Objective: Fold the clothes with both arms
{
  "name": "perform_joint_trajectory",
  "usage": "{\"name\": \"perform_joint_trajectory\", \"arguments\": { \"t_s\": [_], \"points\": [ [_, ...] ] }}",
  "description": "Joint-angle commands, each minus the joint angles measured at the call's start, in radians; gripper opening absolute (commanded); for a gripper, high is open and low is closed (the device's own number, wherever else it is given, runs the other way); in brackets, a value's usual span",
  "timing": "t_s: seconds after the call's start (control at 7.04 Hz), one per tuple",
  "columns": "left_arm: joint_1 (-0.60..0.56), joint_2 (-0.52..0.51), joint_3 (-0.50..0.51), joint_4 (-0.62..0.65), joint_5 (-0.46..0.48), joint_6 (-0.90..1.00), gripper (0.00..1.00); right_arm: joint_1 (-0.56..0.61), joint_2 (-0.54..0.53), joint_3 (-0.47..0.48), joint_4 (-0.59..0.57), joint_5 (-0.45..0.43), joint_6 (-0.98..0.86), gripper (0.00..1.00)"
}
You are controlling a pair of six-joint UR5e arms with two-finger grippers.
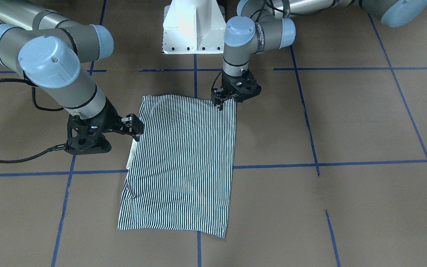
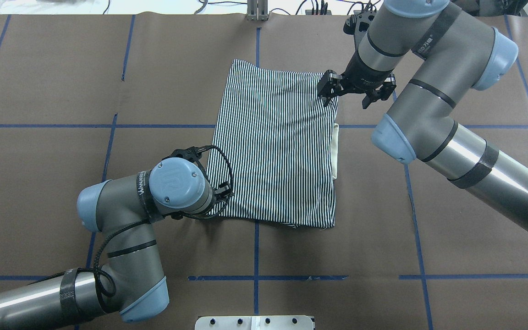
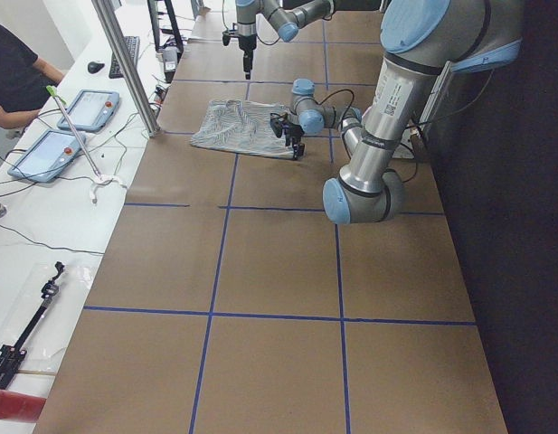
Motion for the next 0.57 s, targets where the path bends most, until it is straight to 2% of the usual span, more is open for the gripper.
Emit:
{"name": "perform_joint_trajectory", "arguments": {
  "t_s": [0.0, 0.14, 0.28, 0.43],
  "points": [
    [0.001, 0.001, 0.004, 0.0, 0.0, -0.025, 0.66, 0.006, 0.0, 0.0, 0.0, 0.009, 0.0, 1.0],
    [0.001, -0.001, 0.004, -0.001, 0.0, -0.025, 0.63, 0.009, 0.0, 0.0, 0.0, 0.009, 0.0, 1.0],
    [0.0, -0.002, 0.003, -0.001, 0.0, -0.025, 0.5, 0.009, 0.0, 0.0, 0.0, 0.009, 0.0, 1.0],
    [0.001, -0.002, 0.003, 0.0, 0.0, -0.025, 0.18, 0.011, 0.0, -0.001, -0.003, 0.009, 0.0, 1.0]
  ]
}}
